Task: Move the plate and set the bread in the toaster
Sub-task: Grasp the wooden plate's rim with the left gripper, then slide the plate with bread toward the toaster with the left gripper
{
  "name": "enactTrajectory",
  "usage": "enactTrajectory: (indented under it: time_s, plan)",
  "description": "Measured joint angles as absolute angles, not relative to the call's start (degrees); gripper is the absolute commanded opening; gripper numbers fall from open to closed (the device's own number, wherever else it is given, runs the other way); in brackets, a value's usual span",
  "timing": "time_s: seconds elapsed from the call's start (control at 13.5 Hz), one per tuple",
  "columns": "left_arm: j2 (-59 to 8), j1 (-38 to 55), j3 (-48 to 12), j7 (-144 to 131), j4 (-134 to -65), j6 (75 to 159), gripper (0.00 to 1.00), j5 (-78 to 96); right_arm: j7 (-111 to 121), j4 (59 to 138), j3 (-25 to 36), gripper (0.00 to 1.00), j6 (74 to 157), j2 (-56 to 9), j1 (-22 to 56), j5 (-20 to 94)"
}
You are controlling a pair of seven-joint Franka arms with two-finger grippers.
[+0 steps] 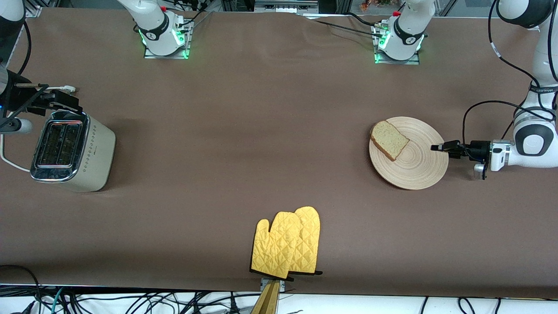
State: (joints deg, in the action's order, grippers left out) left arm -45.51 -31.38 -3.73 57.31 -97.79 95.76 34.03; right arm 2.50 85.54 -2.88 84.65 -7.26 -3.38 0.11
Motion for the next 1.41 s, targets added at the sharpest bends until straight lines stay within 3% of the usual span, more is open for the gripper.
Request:
enactTrajectory:
  time_s: [0.74, 1.41]
  plan:
    - [-45.53, -30.82, -4.64, 57.08, -97.74, 92.50, 0.00, 34.60, 2.50, 85.54, -2.87, 1.00, 84.65, -7.26, -3.39, 0.11]
    - [-45.46, -26.06, -7.22, 48.86, -96.97, 88.08, 0.00, 45.20, 2.50, 85.54, -2.88, 1.00, 84.65, -7.27, -3.39, 0.11]
